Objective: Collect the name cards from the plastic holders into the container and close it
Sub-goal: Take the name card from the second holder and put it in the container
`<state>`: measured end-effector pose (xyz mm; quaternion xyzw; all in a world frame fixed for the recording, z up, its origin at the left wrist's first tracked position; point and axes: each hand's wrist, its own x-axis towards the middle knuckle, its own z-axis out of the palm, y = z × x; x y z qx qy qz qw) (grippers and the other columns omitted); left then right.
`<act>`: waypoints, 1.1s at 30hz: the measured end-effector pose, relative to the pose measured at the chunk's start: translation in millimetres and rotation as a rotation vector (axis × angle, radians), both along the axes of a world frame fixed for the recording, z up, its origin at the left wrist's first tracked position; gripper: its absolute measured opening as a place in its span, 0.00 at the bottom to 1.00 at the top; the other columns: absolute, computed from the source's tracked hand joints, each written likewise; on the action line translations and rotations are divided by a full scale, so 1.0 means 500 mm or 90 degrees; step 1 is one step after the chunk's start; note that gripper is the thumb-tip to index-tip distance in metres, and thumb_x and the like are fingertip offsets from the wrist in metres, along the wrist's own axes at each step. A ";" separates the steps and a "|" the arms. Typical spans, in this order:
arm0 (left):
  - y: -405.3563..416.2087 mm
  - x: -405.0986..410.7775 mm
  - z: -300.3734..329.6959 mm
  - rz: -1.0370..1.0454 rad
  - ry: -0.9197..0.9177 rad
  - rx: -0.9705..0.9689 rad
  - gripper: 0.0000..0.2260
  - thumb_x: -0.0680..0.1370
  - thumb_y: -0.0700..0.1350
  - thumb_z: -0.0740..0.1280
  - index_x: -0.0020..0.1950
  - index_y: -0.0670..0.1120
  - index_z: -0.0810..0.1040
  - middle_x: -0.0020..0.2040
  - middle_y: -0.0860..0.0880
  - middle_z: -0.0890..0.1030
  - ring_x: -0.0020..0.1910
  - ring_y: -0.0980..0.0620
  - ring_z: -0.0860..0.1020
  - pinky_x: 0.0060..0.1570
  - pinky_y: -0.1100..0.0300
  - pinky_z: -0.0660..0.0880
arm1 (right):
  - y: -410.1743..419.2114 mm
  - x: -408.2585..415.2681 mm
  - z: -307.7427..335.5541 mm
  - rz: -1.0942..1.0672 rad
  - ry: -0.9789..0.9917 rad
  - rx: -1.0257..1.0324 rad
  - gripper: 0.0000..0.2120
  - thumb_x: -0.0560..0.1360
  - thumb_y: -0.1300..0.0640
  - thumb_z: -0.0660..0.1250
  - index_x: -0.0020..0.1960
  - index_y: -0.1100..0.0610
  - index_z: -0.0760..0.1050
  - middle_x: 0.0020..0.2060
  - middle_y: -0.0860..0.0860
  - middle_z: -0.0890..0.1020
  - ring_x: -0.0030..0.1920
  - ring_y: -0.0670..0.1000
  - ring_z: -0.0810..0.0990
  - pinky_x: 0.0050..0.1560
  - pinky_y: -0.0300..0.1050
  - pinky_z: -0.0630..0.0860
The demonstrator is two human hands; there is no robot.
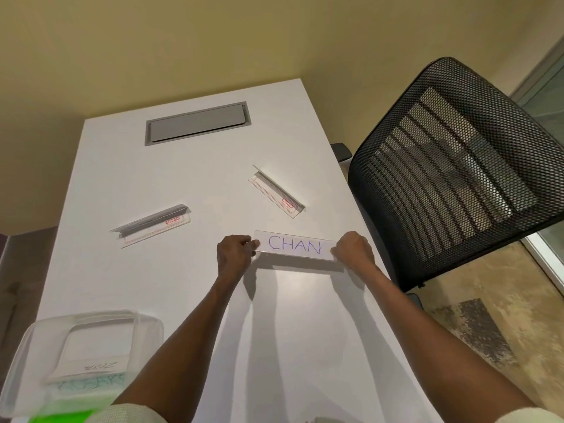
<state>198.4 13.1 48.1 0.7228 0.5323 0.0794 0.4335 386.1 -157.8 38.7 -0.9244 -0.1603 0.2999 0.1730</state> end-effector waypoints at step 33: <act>-0.029 -0.059 -0.111 0.056 0.105 -0.002 0.10 0.70 0.43 0.70 0.31 0.39 0.76 0.29 0.46 0.73 0.30 0.49 0.64 0.30 0.60 0.63 | -0.057 -0.059 -0.116 -0.012 -0.066 0.214 0.15 0.69 0.57 0.68 0.27 0.57 0.67 0.23 0.50 0.67 0.29 0.52 0.66 0.30 0.45 0.62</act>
